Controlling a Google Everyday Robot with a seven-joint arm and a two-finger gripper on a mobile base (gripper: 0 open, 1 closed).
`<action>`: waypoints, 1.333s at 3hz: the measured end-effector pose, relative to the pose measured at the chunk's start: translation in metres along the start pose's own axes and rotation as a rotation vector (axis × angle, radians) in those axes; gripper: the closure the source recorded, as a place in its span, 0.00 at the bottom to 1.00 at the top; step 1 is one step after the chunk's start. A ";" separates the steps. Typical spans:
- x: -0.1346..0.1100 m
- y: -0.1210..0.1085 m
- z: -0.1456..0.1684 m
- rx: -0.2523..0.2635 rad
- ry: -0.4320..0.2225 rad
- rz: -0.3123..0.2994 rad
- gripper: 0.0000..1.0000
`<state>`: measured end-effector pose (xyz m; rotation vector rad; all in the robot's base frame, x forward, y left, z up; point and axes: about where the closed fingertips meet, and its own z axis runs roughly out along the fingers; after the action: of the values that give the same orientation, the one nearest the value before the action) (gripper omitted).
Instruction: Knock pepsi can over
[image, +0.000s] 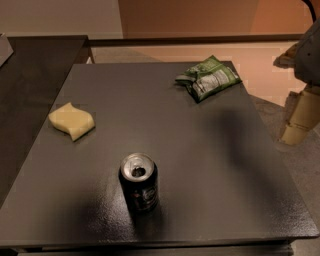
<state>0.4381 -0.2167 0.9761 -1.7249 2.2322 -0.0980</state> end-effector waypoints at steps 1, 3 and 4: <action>0.000 0.000 0.000 0.000 0.000 0.000 0.00; -0.023 0.012 0.006 -0.027 -0.065 -0.066 0.00; -0.061 0.036 0.016 -0.073 -0.159 -0.176 0.00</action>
Offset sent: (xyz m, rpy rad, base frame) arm -0.0210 0.0927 -0.0188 0.1756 0.0212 0.3119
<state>0.4228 -0.1462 0.9648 -1.8940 1.9920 0.0793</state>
